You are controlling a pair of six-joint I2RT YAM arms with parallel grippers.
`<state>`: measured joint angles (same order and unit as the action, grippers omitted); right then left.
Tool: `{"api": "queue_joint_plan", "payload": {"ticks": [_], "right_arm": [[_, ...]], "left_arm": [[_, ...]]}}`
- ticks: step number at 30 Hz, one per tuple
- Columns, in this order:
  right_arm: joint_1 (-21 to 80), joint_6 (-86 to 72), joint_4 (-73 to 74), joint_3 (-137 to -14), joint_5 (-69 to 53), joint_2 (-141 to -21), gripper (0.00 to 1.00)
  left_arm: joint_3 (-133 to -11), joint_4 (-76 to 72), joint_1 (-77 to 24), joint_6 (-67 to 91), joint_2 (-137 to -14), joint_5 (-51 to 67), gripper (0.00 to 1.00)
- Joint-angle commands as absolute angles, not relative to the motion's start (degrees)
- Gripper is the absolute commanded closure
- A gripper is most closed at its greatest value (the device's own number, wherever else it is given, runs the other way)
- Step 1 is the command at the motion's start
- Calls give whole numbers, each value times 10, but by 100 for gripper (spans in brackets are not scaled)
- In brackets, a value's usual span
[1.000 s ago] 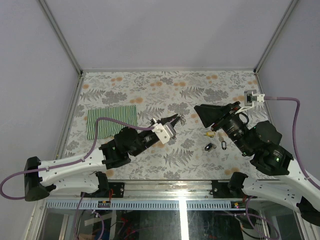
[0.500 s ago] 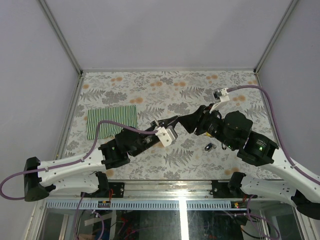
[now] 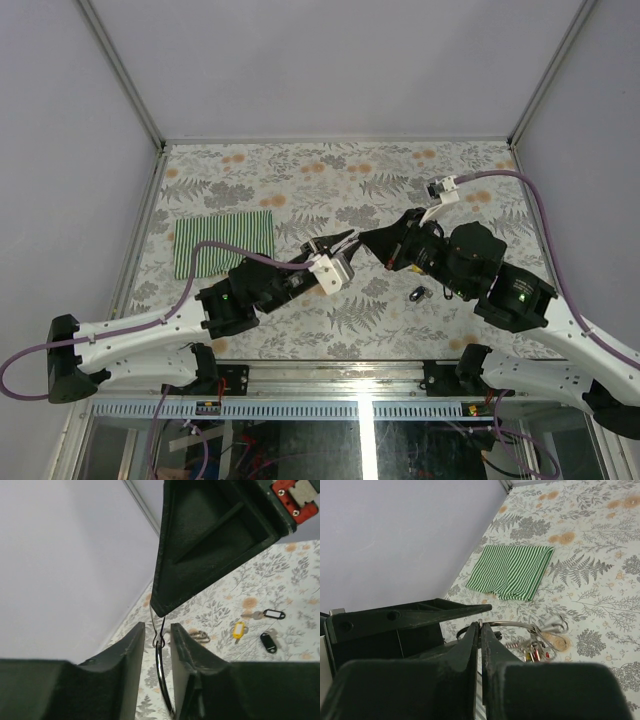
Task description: Put the keys on the keyring
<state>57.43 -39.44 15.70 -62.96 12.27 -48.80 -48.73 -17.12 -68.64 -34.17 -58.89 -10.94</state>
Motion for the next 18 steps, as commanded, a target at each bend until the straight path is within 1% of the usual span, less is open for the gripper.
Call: {"api": "queue_joint_plan", "payload": {"ticks": [1,3,6,12,18], "right_arm": [[575,-378,107,-631,126,-463,100],[575,-371,109,-631,128,-458,100],[575,-361,113,-634,125,-454,100],[575,-345,119,-638,113,-451,100],[575,-325,119,-636,104,-448,100]], "left_arm": [[-507,-187,-690,-328,-581,-108,64],[-508,-175,-690,-329,-579,-100,58],[-506,-171,-689,-329,-574,-94,55],[-508,-178,-689,-302,-573,-92,58],[-518,-178,-690,-280,-577,-64,59]]}}
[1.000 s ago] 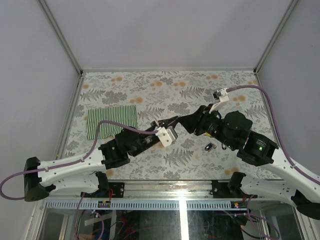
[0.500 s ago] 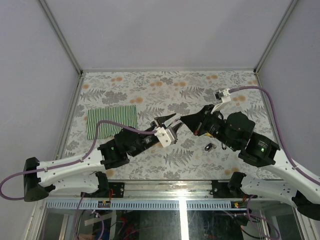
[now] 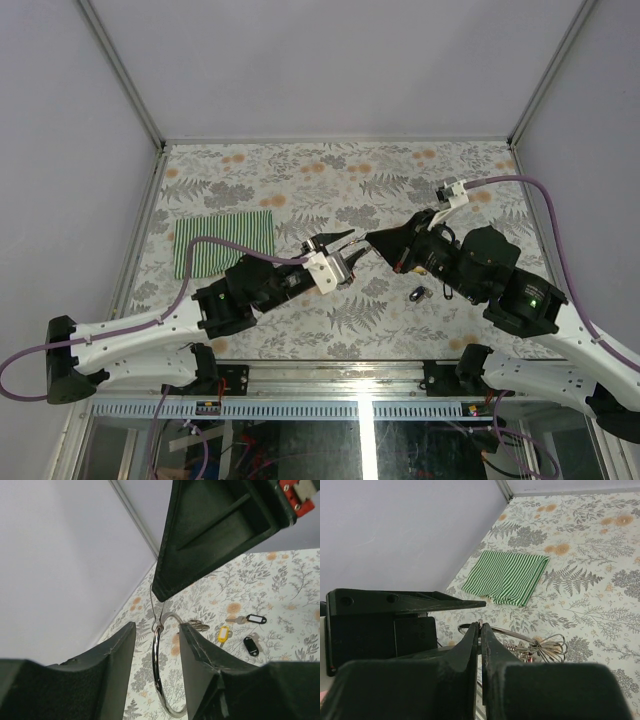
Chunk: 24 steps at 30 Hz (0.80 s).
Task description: Put the keys on the keyring
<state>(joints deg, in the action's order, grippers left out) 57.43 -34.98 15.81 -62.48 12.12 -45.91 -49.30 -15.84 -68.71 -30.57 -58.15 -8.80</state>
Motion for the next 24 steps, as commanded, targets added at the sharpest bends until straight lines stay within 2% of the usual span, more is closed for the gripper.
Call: {"api": "queue_joint_plan", "payload": {"ticks": [1,12,20,24], "right_arm": [[575,-321,119,-635,101,-446,100],[575,-307,119,-633,89,-443,100],[575,-303,118,-629,87,-443,100],[575,-303,118,-630,85,-443,100]], "left_arm": [[-519,-178,-689,-277,-576,-62,59],[-529,-174,-690,-276,-585,-74,70],[-533,-176,-689,-274,-589,-71,72],[-535,-174,-690,-275,-591,-73,77]]}}
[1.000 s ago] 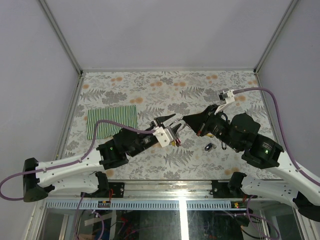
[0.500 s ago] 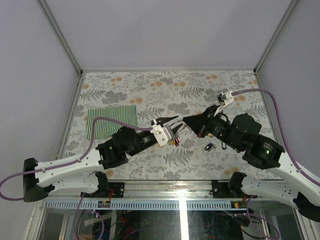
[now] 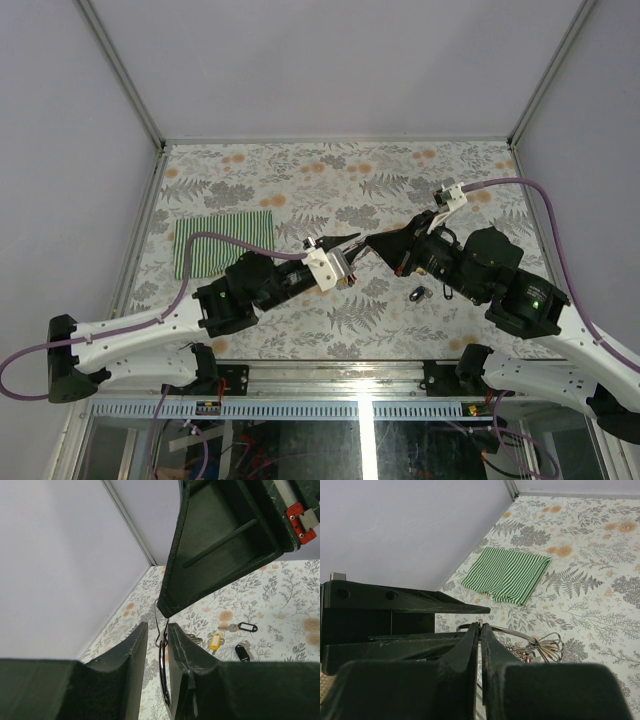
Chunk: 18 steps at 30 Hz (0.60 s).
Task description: Put the keys on the keyring
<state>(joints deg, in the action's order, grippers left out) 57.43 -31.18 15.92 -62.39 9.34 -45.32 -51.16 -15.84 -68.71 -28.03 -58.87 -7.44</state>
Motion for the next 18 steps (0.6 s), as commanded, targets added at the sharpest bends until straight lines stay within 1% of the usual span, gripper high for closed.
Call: {"api": "queue_joint_plan", "payload": {"ticks": [1,5,10,13,14,16,17,18], "right_arm": [[575,-302,118,-630,86,-442,100],[575,-302,119,-629,82,-443,100],[575,-301,116,-628,80,-445,100],[575,-297,113,-626,77,-441,99],[575,-296,109,-623,77,-438,93],[575,-292,98,-616,79,-429,75],[575,-291,91,-610,81,-424,67],[575,-290,87,-606,86,-417,62]], "left_arm": [[-535,-174,-690,-276,-590,-74,78],[-533,-177,-690,-278,-589,-74,83],[-521,-190,-690,-292,-580,-56,99],[-510,-209,-689,-294,-569,-55,100],[-508,-212,-690,-296,-567,-57,100],[-505,-212,-689,-298,-565,-64,100],[-503,-212,-690,-299,-564,-67,100],[-503,-212,-690,-302,-564,-70,100]]}}
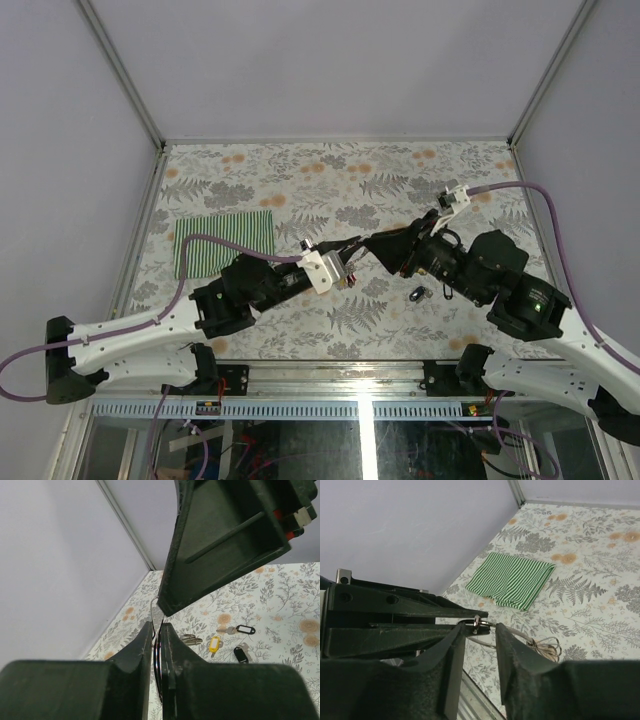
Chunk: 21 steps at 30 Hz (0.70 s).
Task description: Put the keys on the keyring
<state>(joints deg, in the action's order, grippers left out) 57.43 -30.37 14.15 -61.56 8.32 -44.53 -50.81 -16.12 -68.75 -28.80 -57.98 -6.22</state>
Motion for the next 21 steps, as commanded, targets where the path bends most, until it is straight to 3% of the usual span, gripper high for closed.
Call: {"api": "queue_joint_plan", "payload": {"ticks": [1,5,21], "right_arm": [[575,-289,82,-602,92,-411,58],[575,-287,81,-591,122,-391,53],[575,-297,202,-591,226,-368,53]], "left_arm": [[-501,-212,-690,-305,-564,-71,100],[-501,-208,-690,-318,-568,-79,100],[-518,-127,-692,-402,-590,-184,100]]}}
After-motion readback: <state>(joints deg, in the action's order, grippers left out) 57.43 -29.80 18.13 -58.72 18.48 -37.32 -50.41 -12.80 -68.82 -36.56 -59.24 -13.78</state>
